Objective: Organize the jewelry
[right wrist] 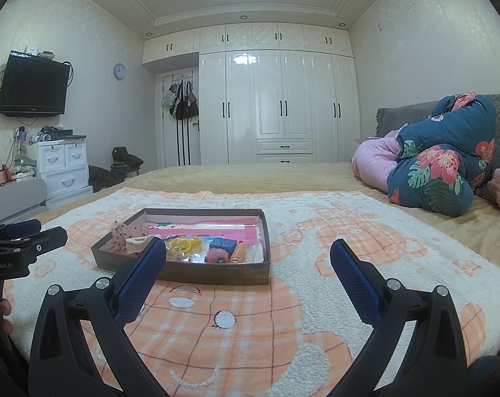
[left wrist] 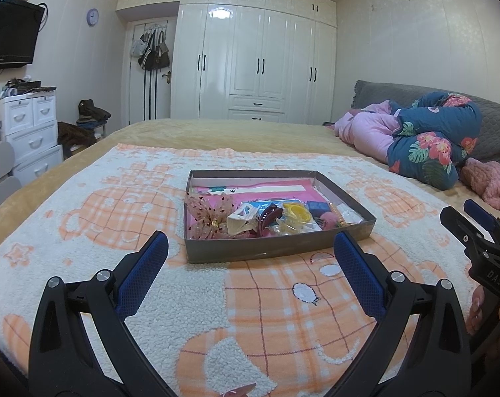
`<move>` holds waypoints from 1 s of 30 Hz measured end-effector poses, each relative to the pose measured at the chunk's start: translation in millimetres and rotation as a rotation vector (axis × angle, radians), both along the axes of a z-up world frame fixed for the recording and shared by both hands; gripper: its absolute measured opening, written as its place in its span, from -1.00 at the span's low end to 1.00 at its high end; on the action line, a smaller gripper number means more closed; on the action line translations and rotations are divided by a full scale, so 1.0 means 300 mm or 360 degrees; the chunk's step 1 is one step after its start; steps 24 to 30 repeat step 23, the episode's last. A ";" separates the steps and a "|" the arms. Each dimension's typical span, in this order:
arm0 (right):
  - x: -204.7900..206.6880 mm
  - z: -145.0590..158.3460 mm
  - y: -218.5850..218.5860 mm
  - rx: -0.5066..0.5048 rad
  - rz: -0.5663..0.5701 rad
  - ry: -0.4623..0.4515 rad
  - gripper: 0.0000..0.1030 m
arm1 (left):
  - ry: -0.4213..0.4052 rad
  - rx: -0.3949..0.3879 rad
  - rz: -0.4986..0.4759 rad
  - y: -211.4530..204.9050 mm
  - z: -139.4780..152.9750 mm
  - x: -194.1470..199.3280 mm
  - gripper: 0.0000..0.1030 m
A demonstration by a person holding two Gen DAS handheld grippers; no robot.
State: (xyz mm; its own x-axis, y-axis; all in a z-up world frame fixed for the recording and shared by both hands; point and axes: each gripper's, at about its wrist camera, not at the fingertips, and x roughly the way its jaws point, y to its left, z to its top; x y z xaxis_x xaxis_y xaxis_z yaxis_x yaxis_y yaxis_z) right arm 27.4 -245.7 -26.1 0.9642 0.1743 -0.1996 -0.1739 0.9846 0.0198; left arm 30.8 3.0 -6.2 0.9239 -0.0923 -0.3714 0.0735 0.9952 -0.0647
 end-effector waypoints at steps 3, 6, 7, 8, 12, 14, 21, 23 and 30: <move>0.002 -0.002 -0.002 -0.0006 -0.0007 0.0007 0.88 | 0.0004 0.0009 -0.0002 -0.002 0.001 0.000 0.78; 0.003 -0.006 -0.014 -0.0004 -0.0014 0.0016 0.88 | -0.0011 0.0033 -0.0019 -0.013 0.002 -0.006 0.78; 0.005 -0.007 -0.016 -0.0002 -0.0018 0.0020 0.88 | -0.0015 0.0033 -0.0030 -0.015 0.004 -0.008 0.78; 0.010 -0.009 -0.024 0.0010 -0.0025 0.0034 0.88 | -0.0013 0.0028 -0.0036 -0.017 0.003 -0.008 0.78; 0.060 -0.007 -0.061 0.0054 -0.0111 0.0110 0.88 | 0.0066 0.0003 0.0020 0.015 -0.008 0.028 0.78; 0.151 -0.011 -0.127 0.0083 -0.0240 0.0242 0.88 | 0.0165 -0.0055 0.0081 0.082 -0.023 0.078 0.78; 0.630 -0.100 -0.472 -0.0102 -0.0832 0.0801 0.88 | 0.0494 -0.0126 0.0515 0.482 -0.090 0.347 0.78; 0.744 -0.143 -0.577 -0.0113 -0.0956 0.0927 0.88 | 0.0522 -0.0094 0.0679 0.614 -0.108 0.426 0.78; 0.744 -0.143 -0.577 -0.0113 -0.0956 0.0927 0.88 | 0.0522 -0.0094 0.0679 0.614 -0.108 0.426 0.78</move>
